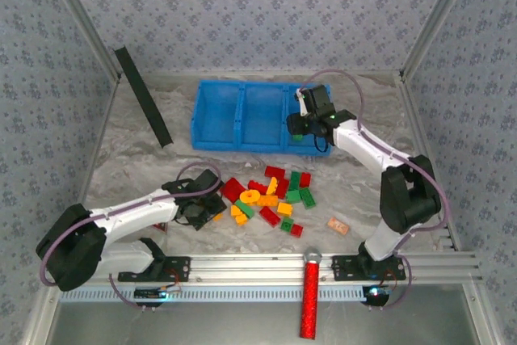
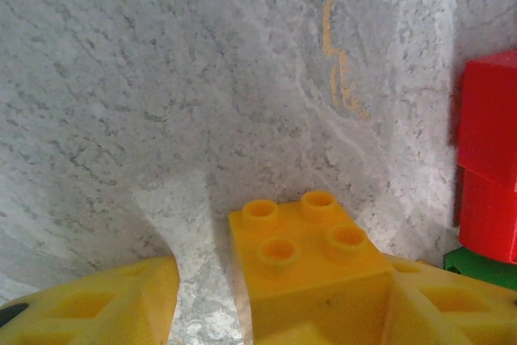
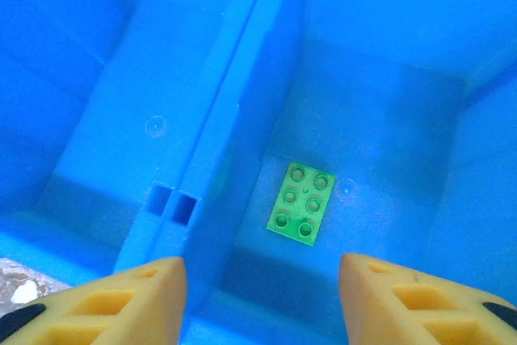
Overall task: Sort the legos into containers by color
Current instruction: Pick up the lego from the middle-left of the table, then place the lego in the container.
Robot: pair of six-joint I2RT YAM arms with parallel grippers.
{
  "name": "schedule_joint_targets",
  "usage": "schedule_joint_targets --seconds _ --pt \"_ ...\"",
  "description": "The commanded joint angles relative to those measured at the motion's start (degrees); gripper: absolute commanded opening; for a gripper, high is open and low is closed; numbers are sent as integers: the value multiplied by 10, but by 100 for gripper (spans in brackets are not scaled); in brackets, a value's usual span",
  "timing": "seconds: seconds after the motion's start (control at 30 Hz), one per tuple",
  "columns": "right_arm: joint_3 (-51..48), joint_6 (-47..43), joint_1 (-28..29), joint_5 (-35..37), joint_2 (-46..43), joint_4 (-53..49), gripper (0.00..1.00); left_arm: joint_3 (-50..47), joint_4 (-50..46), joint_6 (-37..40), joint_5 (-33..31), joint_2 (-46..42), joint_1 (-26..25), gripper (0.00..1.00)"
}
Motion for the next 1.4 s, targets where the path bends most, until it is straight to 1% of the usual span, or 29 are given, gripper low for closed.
schedule_joint_targets --seconds 0.0,0.07,0.17,0.23,0.4,0.47,0.63,0.73,0.83,1.0,1.1,1.27,1.37 --pt "-13 12 5 22 -40 -31 54 -22 17 -14 11 21 -3 58" --pt "-25 18 8 28 -62 -40 54 -23 14 -9 14 22 -4 49" --pt "-57 36 9 31 -95 -62 55 -23 -2 3 16 17 -4 45" --pt "-75 53 9 27 -115 -75 55 -22 -13 11 18 11 -4 40" --pt "-131 88 25 17 -172 -106 61 -14 -32 31 40 -26 4 14" --pt "-152 101 37 20 -193 -120 63 10 -57 51 38 -46 10 0" --pt "-203 138 60 27 -239 -141 65 88 -125 121 29 -69 48 0" --pt "-232 164 79 17 -257 -142 65 149 -159 169 13 -62 71 0" --pt "-249 193 109 17 -262 -145 65 200 -175 205 11 -48 89 0" --pt "-269 235 156 21 -253 -136 66 264 -183 264 4 -11 116 0" --pt "-278 252 178 22 -246 -130 66 307 -177 305 -9 17 141 0" --pt "-274 269 205 25 -246 -145 66 391 -172 370 -31 79 198 0" --pt "-276 285 223 27 -251 -145 67 426 -146 396 -42 121 226 0"
